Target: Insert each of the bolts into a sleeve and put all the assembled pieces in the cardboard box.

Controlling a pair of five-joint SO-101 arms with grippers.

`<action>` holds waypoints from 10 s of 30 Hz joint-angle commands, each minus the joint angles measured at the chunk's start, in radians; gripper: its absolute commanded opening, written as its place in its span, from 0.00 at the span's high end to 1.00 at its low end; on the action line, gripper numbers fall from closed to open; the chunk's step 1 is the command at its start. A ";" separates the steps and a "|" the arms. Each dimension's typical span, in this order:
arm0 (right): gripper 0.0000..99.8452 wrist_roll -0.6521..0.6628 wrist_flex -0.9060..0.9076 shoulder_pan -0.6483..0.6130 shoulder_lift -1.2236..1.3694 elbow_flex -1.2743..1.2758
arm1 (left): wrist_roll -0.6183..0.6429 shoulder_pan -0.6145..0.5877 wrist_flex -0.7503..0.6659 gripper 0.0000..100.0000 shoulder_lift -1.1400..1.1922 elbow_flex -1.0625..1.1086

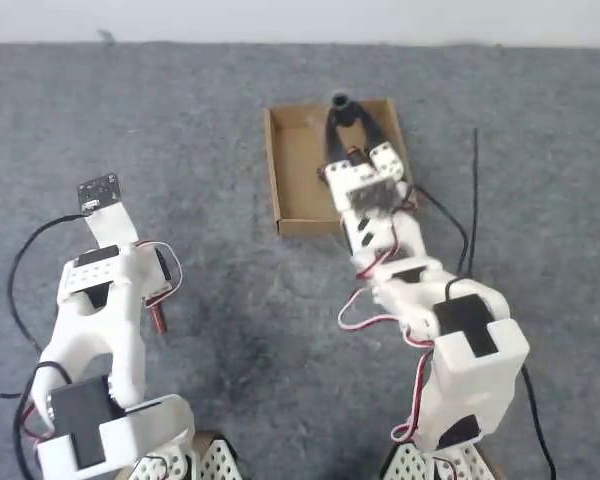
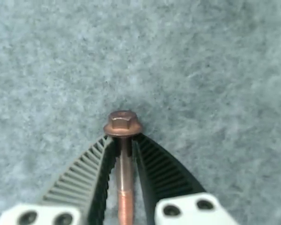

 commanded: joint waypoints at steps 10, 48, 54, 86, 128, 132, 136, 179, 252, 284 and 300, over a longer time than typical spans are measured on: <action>0.99 -0.278 -0.159 -0.102 -0.018 0.192 | -0.014 -0.002 -0.026 0.99 -0.044 -0.004; 0.99 -0.425 -0.166 -0.231 -0.398 0.806 | -0.009 0.130 -0.041 0.99 -0.046 -0.045; 0.99 -0.425 -0.168 -0.226 -0.398 0.806 | -0.006 0.238 -0.034 0.99 -0.046 -0.186; 0.99 -0.427 -0.159 -0.229 -0.387 0.790 | -0.005 0.574 -1.071 0.99 -0.393 0.166; 0.99 -0.422 -0.163 -0.252 -0.387 0.798 | 0.084 0.842 -0.517 0.99 -0.933 0.288; 0.99 -0.422 -0.162 -0.252 -0.387 0.798 | 0.083 0.844 -0.517 0.99 -0.934 0.309; 0.99 -0.420 -0.163 -0.252 -0.387 0.799 | 0.083 0.845 -0.516 0.99 -0.941 0.312; 0.99 -0.419 -0.159 -0.248 -0.389 0.798 | 0.043 0.809 -0.640 0.99 -0.942 0.361; 0.99 -0.364 -0.159 -0.237 -0.387 0.796 | 0.044 0.770 -0.514 0.70 -0.954 0.562; 0.99 -0.368 -0.159 -0.188 -0.389 0.792 | 0.117 0.267 0.046 0.98 -1.657 0.739; 0.99 -0.368 -0.085 -0.151 -0.389 0.769 | -0.143 0.215 0.336 0.99 -1.657 0.736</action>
